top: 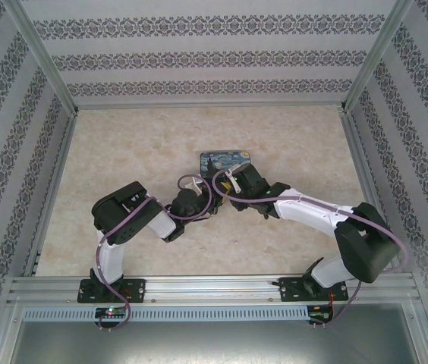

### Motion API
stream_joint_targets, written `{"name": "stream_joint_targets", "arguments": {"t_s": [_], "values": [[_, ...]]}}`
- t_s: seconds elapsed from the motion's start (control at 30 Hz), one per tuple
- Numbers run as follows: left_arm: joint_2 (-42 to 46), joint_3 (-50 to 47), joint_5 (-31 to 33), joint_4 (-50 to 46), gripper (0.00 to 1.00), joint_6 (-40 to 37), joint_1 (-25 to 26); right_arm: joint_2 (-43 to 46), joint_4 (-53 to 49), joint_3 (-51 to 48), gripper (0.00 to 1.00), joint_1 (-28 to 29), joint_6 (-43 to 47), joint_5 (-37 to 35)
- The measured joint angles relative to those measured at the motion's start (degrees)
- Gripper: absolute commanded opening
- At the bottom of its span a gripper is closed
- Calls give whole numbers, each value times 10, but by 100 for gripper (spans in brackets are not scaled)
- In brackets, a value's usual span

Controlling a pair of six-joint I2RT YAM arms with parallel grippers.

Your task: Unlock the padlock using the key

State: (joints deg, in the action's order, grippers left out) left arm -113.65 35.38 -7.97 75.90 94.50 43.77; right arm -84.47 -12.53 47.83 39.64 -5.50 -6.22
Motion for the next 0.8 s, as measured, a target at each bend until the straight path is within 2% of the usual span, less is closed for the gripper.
{"name": "stream_joint_targets", "arguments": {"t_s": [0.23,0.47,0.53,0.6,0.7,0.8], "values": [[0,-1,0,-1,0,0,-4,-10,2,9,2,0,6,1],[0,-4,3,-1,0,0,-4,-10,1,10,0,-21,-14,53],[0,-5,3,0,0,0,-4,-8,1,9,23,-31,-24,75],[0,-6,2,1,0,0,-4,-2,5,5,37,-41,-41,99],[0,-13,0,0,0,-2,-4,33,25,-10,51,-62,-68,131],[0,-20,0,-1,1,-9,-4,88,44,-39,58,-85,-98,156]]}}
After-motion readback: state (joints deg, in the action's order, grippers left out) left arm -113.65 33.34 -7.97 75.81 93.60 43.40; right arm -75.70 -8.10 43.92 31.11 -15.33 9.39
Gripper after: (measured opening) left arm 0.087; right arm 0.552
